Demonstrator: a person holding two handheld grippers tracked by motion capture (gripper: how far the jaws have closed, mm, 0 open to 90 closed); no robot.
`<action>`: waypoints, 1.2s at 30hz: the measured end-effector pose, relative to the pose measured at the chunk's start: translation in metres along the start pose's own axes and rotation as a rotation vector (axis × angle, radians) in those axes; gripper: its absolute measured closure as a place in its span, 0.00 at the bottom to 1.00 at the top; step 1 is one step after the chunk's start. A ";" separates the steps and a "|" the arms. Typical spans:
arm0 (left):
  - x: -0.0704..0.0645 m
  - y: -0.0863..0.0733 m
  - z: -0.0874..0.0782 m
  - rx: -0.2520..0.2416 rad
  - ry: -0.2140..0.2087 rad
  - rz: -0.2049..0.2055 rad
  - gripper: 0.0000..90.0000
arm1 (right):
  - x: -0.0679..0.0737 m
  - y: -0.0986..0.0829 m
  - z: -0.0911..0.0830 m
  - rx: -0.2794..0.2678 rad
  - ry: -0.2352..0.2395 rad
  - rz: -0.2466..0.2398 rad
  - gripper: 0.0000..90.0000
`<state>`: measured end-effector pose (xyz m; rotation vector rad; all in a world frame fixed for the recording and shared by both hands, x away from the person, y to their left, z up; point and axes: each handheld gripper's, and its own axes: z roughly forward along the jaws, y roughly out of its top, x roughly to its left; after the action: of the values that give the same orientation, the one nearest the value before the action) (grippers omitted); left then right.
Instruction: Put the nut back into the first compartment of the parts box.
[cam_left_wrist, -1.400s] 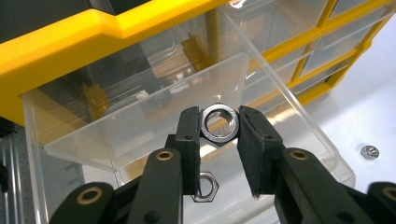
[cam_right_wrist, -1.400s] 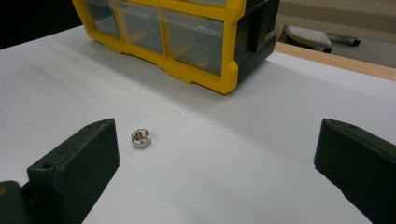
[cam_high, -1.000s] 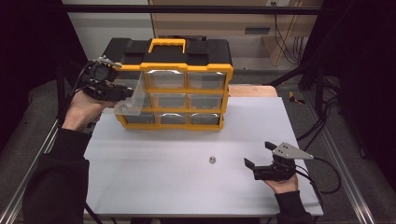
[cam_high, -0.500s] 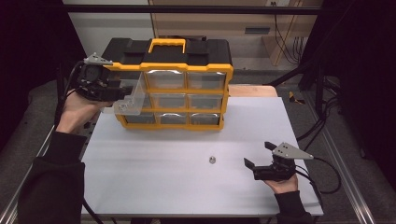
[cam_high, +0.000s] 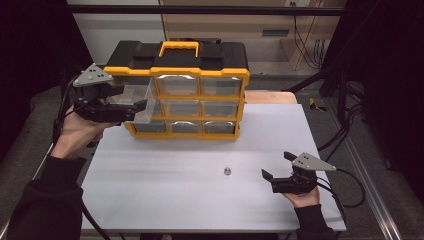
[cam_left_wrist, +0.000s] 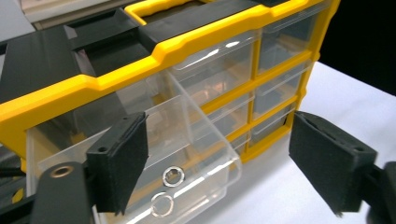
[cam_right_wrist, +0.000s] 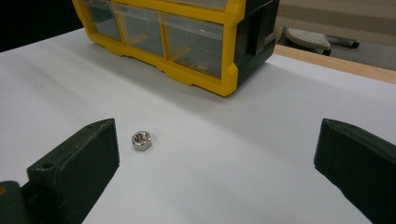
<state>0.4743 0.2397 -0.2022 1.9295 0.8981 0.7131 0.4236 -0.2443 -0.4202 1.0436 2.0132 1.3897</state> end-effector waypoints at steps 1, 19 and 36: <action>-0.001 -0.001 -0.002 -0.004 -0.005 0.003 0.21 | 0.000 0.000 0.000 0.000 0.000 0.000 0.01; -0.046 -0.015 -0.012 -0.124 -0.115 0.051 0.12 | -0.001 0.000 0.000 0.004 -0.006 -0.013 0.01; -0.093 -0.042 0.024 -0.078 -0.250 0.118 0.13 | -0.001 0.000 0.000 0.004 -0.009 -0.016 0.01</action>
<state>0.4259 0.1691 -0.2621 1.9620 0.5987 0.5502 0.4239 -0.2451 -0.4203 1.0313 2.0144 1.3712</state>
